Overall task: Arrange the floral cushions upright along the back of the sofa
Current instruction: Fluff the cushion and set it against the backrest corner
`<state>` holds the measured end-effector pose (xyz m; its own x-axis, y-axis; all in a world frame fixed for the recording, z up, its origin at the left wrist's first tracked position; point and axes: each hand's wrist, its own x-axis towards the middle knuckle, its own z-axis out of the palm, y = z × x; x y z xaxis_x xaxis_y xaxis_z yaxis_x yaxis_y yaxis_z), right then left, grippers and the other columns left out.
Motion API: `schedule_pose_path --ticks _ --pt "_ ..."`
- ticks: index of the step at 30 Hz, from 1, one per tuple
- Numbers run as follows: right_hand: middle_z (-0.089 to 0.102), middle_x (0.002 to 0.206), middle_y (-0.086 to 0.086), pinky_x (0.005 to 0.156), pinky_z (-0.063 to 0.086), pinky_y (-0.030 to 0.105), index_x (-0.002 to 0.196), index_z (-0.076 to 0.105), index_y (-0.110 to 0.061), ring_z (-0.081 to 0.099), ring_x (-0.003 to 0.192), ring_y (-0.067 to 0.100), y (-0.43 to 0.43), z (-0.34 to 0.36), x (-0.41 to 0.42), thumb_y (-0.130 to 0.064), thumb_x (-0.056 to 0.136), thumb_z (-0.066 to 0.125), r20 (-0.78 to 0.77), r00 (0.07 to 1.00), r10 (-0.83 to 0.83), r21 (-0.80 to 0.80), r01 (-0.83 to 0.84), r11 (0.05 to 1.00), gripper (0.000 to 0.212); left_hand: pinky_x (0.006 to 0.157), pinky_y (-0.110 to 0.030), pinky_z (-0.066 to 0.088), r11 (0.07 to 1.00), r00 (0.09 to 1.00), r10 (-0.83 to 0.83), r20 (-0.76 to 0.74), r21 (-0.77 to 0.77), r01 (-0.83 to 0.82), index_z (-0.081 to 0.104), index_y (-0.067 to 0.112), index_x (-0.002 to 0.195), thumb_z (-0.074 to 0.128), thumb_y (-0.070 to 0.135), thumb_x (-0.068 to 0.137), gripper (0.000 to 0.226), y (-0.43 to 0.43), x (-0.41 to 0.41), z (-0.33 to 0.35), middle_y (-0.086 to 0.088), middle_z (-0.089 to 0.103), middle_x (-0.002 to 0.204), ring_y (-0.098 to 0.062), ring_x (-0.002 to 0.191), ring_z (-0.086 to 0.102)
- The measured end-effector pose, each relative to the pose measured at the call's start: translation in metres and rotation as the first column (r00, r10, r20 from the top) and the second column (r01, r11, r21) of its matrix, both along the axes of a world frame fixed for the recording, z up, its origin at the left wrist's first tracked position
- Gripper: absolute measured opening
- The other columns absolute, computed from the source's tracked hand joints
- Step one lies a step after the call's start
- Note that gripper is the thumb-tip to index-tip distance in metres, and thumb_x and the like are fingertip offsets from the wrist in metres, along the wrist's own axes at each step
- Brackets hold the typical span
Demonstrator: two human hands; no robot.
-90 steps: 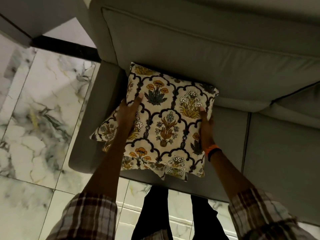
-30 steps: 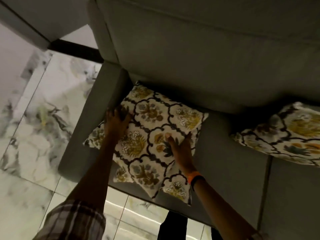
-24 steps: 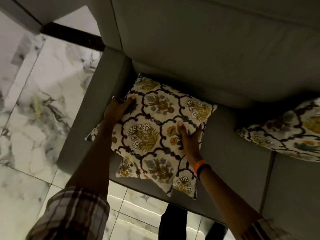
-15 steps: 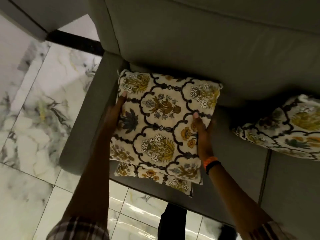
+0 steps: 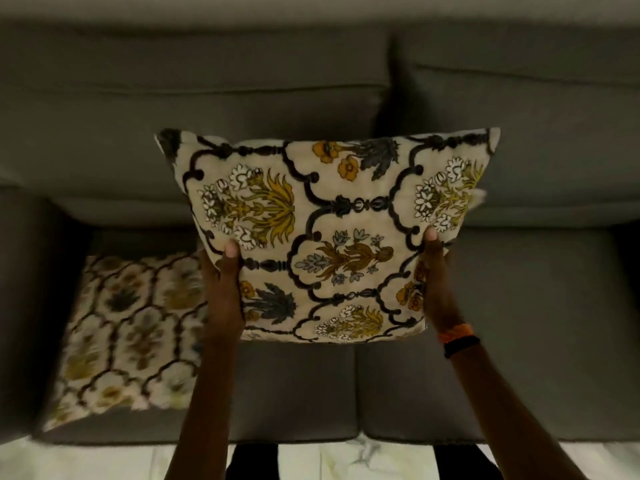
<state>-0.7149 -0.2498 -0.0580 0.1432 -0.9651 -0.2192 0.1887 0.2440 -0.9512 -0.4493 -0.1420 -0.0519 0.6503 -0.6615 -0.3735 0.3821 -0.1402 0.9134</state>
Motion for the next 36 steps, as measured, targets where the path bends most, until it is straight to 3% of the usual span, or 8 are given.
schedule_pose_path --ticks 7,10,12,15,18,24,29,36 --pt "0.078 0.131 0.008 0.097 0.062 0.061 0.119 0.073 -0.063 0.065 0.125 0.063 -0.081 0.005 -0.259 -0.098 0.071 0.061 -0.228 0.960 -0.163 0.059 0.181 0.982 0.061 0.056 -0.019 0.059 0.915 0.898 -0.402 0.178 0.112 0.388 0.021 0.017 0.157 0.078 0.088 0.041 0.147 -0.092 -0.264 -0.007 -0.003 0.076 0.113 -0.011 0.078 0.073" --pt "0.081 0.126 -0.016 0.115 0.052 0.066 0.130 0.065 -0.056 0.077 0.123 0.024 -0.115 0.005 -0.350 -0.083 0.089 0.052 -0.219 0.944 -0.248 0.055 0.266 0.962 0.051 0.090 -0.072 0.051 0.846 0.836 -0.527 0.151 0.181 0.501 0.026 0.008 0.156 0.086 0.078 0.045 0.144 -0.129 -0.361 -0.016 -0.036 0.052 0.144 -0.060 0.120 0.056" --pt "0.071 0.145 -0.009 0.118 0.052 0.061 0.152 0.049 -0.041 0.073 0.131 0.016 -0.138 -0.002 -0.396 -0.088 0.085 0.054 -0.237 0.934 -0.267 0.066 0.289 0.955 0.082 0.096 -0.079 0.042 0.794 0.792 -0.599 0.120 0.219 0.567 0.032 0.004 0.153 0.088 0.074 0.048 0.138 -0.150 -0.405 -0.031 -0.035 0.051 0.145 -0.064 0.126 0.049" --pt "0.058 0.163 0.003 0.120 0.049 0.060 0.169 0.034 -0.028 0.065 0.143 0.024 -0.173 -0.010 -0.463 -0.089 0.086 0.052 -0.225 0.935 -0.276 0.061 0.296 0.953 0.104 0.100 -0.065 0.052 0.785 0.782 -0.611 0.120 0.213 0.581 0.039 0.011 0.150 0.092 0.065 0.048 0.127 -0.187 -0.467 -0.039 -0.020 0.060 0.142 -0.047 0.127 0.060" --pt "0.054 0.166 0.010 0.124 0.047 0.055 0.169 0.033 -0.014 0.059 0.148 0.028 -0.208 -0.023 -0.509 -0.070 0.104 0.045 -0.187 0.902 -0.389 0.000 0.396 0.918 0.087 0.097 -0.017 0.055 0.791 0.783 -0.612 0.116 0.123 0.600 0.035 0.017 0.149 0.088 0.037 0.055 0.110 -0.226 -0.513 -0.048 0.003 0.058 0.139 0.002 0.123 0.063" --pt "0.051 0.168 0.006 0.129 0.038 0.058 0.169 0.035 -0.023 0.054 0.151 0.028 -0.259 -0.095 -0.584 -0.080 0.093 0.052 -0.160 0.942 -0.295 0.144 0.318 0.937 0.096 0.108 -0.028 0.052 0.763 0.736 -0.645 0.206 0.113 0.637 0.051 0.056 0.129 0.086 0.034 0.059 0.081 -0.290 -0.567 -0.090 0.023 0.067 0.129 0.001 0.126 0.061" --pt "0.039 0.175 0.005 0.131 0.034 0.057 0.173 0.022 -0.029 0.045 0.158 0.029 -0.266 -0.142 -0.604 -0.091 0.083 0.054 -0.186 0.963 -0.193 0.219 0.232 0.948 0.114 0.105 -0.028 0.054 0.744 0.744 -0.663 0.080 0.178 0.644 0.041 0.013 0.149 0.083 0.038 0.060 0.102 -0.300 -0.583 -0.100 -0.006 0.060 0.144 -0.010 0.130 0.060" --pt "0.036 0.178 0.002 0.135 0.026 0.058 0.172 0.028 -0.031 0.037 0.163 0.026 -0.273 -0.159 -0.600 -0.097 0.081 0.050 -0.241 0.919 -0.312 0.177 0.358 0.917 0.115 0.094 -0.010 0.053 0.718 0.714 -0.694 0.091 0.162 0.677 0.046 0.011 0.143 0.081 -0.001 0.079 0.075 -0.305 -0.589 -0.131 -0.020 0.058 0.144 0.005 0.114 0.066"
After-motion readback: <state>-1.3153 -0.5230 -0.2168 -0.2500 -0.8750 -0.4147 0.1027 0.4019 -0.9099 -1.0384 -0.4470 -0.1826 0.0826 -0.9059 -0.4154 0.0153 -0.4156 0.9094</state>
